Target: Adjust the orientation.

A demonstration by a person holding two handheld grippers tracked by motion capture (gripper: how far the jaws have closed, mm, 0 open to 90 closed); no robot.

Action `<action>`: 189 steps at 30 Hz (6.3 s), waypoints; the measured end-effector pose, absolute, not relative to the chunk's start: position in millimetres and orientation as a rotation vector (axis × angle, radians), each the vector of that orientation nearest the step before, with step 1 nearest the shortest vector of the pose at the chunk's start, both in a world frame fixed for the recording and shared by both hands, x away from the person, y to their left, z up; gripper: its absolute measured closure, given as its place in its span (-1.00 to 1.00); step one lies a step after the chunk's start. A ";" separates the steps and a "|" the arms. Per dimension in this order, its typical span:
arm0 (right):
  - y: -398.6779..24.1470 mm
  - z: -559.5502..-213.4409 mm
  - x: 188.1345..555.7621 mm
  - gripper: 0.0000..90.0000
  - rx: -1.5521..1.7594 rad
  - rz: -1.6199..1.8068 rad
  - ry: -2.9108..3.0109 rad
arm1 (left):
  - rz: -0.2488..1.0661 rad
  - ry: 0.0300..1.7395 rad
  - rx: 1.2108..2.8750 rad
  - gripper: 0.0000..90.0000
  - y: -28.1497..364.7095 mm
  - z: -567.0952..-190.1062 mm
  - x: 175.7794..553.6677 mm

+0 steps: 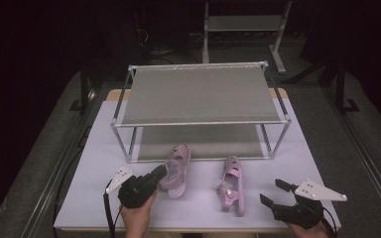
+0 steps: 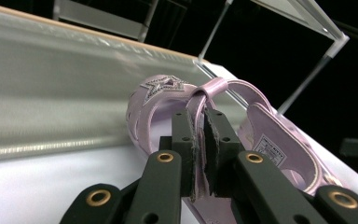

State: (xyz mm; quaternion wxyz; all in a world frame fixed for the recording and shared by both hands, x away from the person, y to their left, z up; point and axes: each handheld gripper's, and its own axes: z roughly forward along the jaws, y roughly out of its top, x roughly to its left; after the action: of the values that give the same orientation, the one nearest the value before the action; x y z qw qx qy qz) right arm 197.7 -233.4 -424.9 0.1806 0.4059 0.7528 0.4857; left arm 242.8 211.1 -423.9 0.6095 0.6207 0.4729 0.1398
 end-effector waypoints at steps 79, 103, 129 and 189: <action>-236.4 -423.2 196.3 -0.41 1.109 1.471 2.109 | 0.520 1.147 1.476 0.86 163.7 -447.3 376.3; -234.4 -423.4 196.0 -0.41 1.105 1.468 2.124 | 0.439 1.101 1.513 0.56 164.0 -449.3 374.3; -229.4 -423.0 194.0 -0.34 1.102 1.490 2.116 | 0.345 1.019 1.542 0.37 182.7 -442.4 316.6; -172.7 -415.4 214.5 0.62 1.087 1.348 2.234 | 0.304 0.763 1.616 -0.05 245.0 -413.6 251.8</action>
State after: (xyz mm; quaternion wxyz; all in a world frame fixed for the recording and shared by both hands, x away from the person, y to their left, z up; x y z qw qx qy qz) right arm 214.5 -172.7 -415.4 0.1571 0.3800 0.7805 0.4709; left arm 251.8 245.0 -413.6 0.6166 0.7017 0.3315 0.1320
